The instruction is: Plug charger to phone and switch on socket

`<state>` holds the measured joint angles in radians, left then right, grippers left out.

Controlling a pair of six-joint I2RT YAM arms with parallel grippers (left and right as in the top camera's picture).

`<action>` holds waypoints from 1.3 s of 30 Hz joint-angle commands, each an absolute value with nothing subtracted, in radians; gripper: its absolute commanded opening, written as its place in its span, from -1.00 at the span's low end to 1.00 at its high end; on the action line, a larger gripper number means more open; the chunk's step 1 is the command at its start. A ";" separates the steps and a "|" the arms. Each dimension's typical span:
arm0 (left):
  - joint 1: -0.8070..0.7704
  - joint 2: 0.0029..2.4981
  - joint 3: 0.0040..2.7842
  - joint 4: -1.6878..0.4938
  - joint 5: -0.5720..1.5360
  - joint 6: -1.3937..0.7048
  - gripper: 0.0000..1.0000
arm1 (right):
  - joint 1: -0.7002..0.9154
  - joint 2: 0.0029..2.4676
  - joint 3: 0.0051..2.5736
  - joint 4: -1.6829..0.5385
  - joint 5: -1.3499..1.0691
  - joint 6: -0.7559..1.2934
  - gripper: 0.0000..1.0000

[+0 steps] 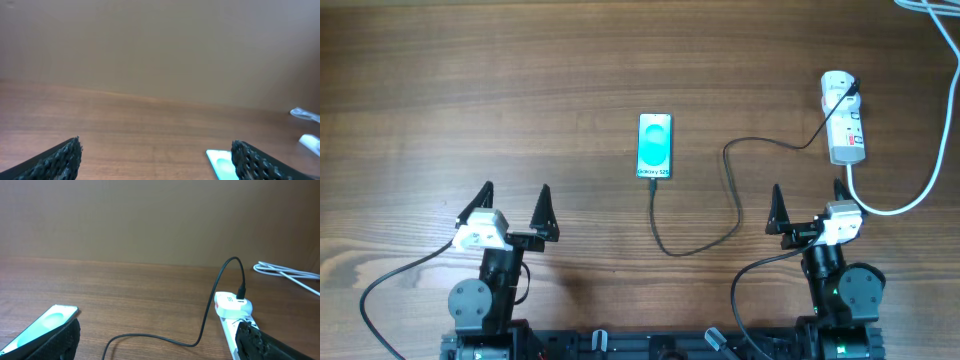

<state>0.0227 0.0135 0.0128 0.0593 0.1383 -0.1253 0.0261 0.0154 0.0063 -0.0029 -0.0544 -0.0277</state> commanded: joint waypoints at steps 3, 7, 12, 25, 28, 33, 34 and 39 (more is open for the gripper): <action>0.030 0.003 0.006 -0.033 0.113 0.040 1.00 | 0.022 0.005 0.005 0.001 -0.046 -0.026 0.99; 0.030 0.003 0.006 -0.069 0.110 0.073 1.00 | 0.022 0.005 0.005 0.001 -0.046 -0.026 1.00; 0.030 0.003 0.006 -0.076 0.047 0.052 1.00 | 0.022 0.005 0.005 0.001 -0.046 -0.026 1.00; 0.030 0.003 0.006 -0.076 -0.022 -0.039 1.00 | 0.022 0.005 0.005 0.001 -0.046 -0.026 0.99; 0.030 0.003 0.006 -0.078 0.006 0.023 1.00 | 0.022 0.005 0.005 0.001 -0.046 -0.026 1.00; 0.030 0.003 0.006 -0.078 0.007 0.030 1.00 | 0.022 0.005 0.005 0.001 -0.046 -0.026 1.00; 0.030 0.003 0.006 -0.079 0.007 0.030 1.00 | 0.022 0.005 0.005 0.001 -0.046 -0.026 1.00; 0.030 0.003 0.006 -0.078 0.007 0.030 1.00 | 0.022 0.005 0.005 0.001 -0.046 -0.026 1.00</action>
